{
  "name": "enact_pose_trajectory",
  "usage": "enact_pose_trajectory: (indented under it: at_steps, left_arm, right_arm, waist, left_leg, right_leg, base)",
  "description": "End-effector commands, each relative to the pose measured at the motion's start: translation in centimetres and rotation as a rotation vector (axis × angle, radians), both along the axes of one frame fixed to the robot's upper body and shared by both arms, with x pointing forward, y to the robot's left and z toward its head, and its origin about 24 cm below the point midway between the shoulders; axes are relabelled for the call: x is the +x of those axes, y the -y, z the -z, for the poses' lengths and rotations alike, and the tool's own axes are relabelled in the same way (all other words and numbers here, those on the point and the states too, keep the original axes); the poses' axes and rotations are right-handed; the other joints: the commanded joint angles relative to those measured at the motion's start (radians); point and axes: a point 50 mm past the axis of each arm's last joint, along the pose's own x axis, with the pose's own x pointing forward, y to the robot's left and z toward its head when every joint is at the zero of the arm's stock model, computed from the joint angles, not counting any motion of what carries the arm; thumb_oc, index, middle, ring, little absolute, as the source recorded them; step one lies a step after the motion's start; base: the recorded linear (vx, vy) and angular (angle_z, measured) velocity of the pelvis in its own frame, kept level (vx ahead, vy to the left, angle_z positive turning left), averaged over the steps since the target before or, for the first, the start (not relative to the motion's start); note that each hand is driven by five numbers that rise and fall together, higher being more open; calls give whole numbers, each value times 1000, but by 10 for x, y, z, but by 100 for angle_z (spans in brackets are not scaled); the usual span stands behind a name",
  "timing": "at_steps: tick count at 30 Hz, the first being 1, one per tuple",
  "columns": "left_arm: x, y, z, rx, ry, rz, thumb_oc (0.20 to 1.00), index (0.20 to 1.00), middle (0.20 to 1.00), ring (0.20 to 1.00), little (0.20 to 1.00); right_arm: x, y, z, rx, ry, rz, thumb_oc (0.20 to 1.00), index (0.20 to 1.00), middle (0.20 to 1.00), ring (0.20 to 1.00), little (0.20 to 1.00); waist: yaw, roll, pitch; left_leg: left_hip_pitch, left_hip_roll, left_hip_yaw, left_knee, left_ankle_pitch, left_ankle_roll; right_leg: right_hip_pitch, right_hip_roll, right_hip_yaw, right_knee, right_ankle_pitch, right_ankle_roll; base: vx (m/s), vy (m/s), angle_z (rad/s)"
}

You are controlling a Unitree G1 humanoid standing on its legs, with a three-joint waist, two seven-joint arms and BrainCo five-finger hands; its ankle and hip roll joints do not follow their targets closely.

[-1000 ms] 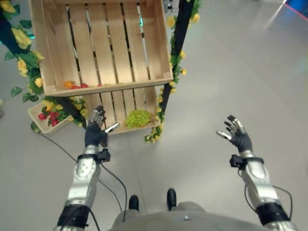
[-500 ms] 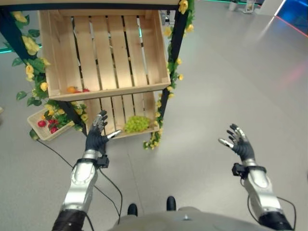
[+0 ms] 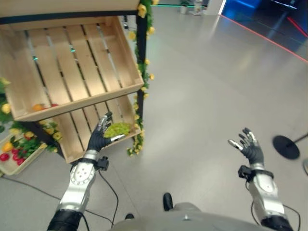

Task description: Pick up the fruits from the basket on one side to the basket on the other side

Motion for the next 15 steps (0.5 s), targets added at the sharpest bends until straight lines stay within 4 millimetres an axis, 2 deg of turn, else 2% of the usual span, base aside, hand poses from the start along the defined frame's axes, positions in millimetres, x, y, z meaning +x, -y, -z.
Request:
enact_pose_trajectory:
  at_steps: [1, 2, 4, 5, 6, 8, 9, 13, 14, 15]
  left_arm:
    - [6, -1, -31, 50, 140, 61, 1000, 1000, 1000, 1000, 1000]
    - [6, -1, -32, 47, 143, 63, 1000, 1000, 1000, 1000, 1000]
    - [5, -2, -32, 44, 140, 62, 1000, 1000, 1000, 1000, 1000]
    - [6, -2, -34, 42, 145, 57, 1000, 1000, 1000, 1000, 1000]
    - [5, -3, -35, 37, 150, 54, 1000, 1000, 1000, 1000, 1000]
    - [5, -7, -38, 26, 167, 24, 1000, 1000, 1000, 1000, 1000]
    - [3, -9, -38, 21, 169, 4, 1000, 1000, 1000, 1000, 1000]
    - [3, -10, -39, 19, 173, -2, 1000, 1000, 1000, 1000, 1000]
    - [1, -15, -34, -1, 171, -59, 1000, 1000, 1000, 1000, 1000]
    - [-1, -16, -32, -13, 167, -69, 1000, 1000, 1000, 1000, 1000]
  right_arm:
    - [21, 4, -31, -51, 153, -14, 1000, 1000, 1000, 1000, 1000]
    - [21, 4, -31, -56, 154, -11, 1000, 1000, 1000, 1000, 1000]
    - [21, 3, -34, -53, 167, -12, 1000, 1000, 1000, 1000, 1000]
    - [21, 3, -33, -48, 165, -6, 1000, 1000, 1000, 1000, 1000]
    - [21, 3, -33, -49, 164, -6, 1000, 1000, 1000, 1000, 1000]
    - [27, 0, -35, -59, 170, -17, 1000, 1000, 1000, 1000, 1000]
    - [31, -2, -36, -62, 172, -28, 1000, 1000, 1000, 1000, 1000]
    - [32, -3, -36, -65, 167, -34, 1000, 1000, 1000, 1000, 1000]
    - [35, -4, -35, -75, 152, -50, 1000, 1000, 1000, 1000, 1000]
    - [35, -2, -36, -76, 151, -49, 1000, 1000, 1000, 1000, 1000]
  waist:
    - [-10, -5, 7]
    - [-8, -1, 17]
    - [0, 9, 29]
    - [24, 19, 34]
    - [36, 27, 34]
    - [55, 38, 32]
    - [64, 42, 24]
    - [66, 40, 20]
    - [63, 35, -1]
    - [65, 46, -5]
  left_leg:
    - [-28, -50, -58, 94, -129, 16]
    - [-29, -46, -48, 95, -126, 21]
    - [-32, -39, -31, 100, -122, 24]
    - [-41, -30, -4, 106, -117, 23]
    - [-49, -22, 4, 108, -112, 22]
    - [-57, -11, 41, 108, -100, 24]
    - [-47, -8, 47, 102, -116, 19]
    - [-47, -7, 63, 100, -114, 17]
    - [-60, 4, 128, 101, -80, 8]
    - [-39, 11, 126, 89, -99, 0]
  right_leg:
    - [-61, -79, 86, 84, 155, 64]
    - [-77, -81, 80, 100, 148, 64]
    - [-82, -85, -11, 153, 90, 39]
    - [-80, -115, -150, 209, 36, 5]
    - [-74, -129, -239, 264, -15, -19]
    - [-57, -154, -397, 404, -81, -37]
    - [-45, -158, -420, 445, -115, -22]
    - [-31, -151, -432, 434, -123, -18]
    - [27, -70, -368, 236, -104, -41]
    - [49, -43, -329, 203, -116, -38]
  base:
    - [-109, 82, -54]
    - [-111, 98, -42]
    - [-148, 131, -53]
    - [-181, 129, -85]
    - [-186, 97, -75]
    - [-87, 49, -62]
    - [4, 24, -88]
    - [-6, -76, -52]
    - [39, -306, -46]
    - [61, -309, -54]
